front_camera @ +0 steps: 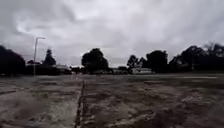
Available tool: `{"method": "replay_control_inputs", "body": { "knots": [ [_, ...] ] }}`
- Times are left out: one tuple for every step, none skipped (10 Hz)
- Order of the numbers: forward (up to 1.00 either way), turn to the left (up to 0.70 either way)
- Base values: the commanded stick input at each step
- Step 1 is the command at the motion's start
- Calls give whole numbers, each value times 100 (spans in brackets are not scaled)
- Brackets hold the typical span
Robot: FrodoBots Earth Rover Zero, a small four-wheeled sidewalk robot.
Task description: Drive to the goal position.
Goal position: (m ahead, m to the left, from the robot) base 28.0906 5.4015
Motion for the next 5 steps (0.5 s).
{"method": "replay_control_inputs", "body": {
  "knots": [
    [70,0],
    [70,0],
    [70,0],
    [70,0],
    [70,0]
  ]
}}
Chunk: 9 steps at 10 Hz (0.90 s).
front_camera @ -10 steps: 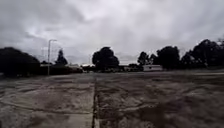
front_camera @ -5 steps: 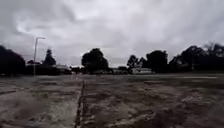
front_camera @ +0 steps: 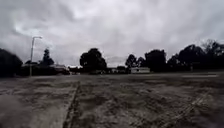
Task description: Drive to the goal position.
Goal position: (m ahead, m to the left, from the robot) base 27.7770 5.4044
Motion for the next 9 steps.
{"method": "replay_control_inputs", "body": {
  "knots": [
    [70,0],
    [70,0],
    [70,0],
    [70,0],
    [70,0],
    [70,0],
    [70,0],
    [70,0],
    [70,0]
  ]
}}
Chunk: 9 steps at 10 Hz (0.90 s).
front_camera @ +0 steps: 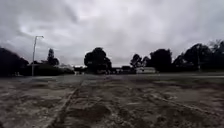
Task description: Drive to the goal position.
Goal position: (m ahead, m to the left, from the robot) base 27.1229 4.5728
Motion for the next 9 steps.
{"method": "replay_control_inputs", "body": {
  "knots": [
    [70,0],
    [70,0],
    [70,0],
    [70,0],
    [70,0],
    [70,0],
    [70,0],
    [70,0],
    [70,0]
  ]
}}
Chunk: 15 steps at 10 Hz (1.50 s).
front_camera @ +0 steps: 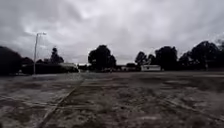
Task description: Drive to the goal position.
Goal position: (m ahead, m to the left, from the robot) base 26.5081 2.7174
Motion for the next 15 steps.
{"method": "replay_control_inputs", "body": {
  "knots": [
    [70,0],
    [70,0],
    [70,0],
    [70,0],
    [70,0],
    [70,0],
    [70,0],
    [70,0],
    [70,0],
    [70,0],
    [70,0],
    [70,0],
    [70,0],
    [70,0],
    [70,0]
  ]
}}
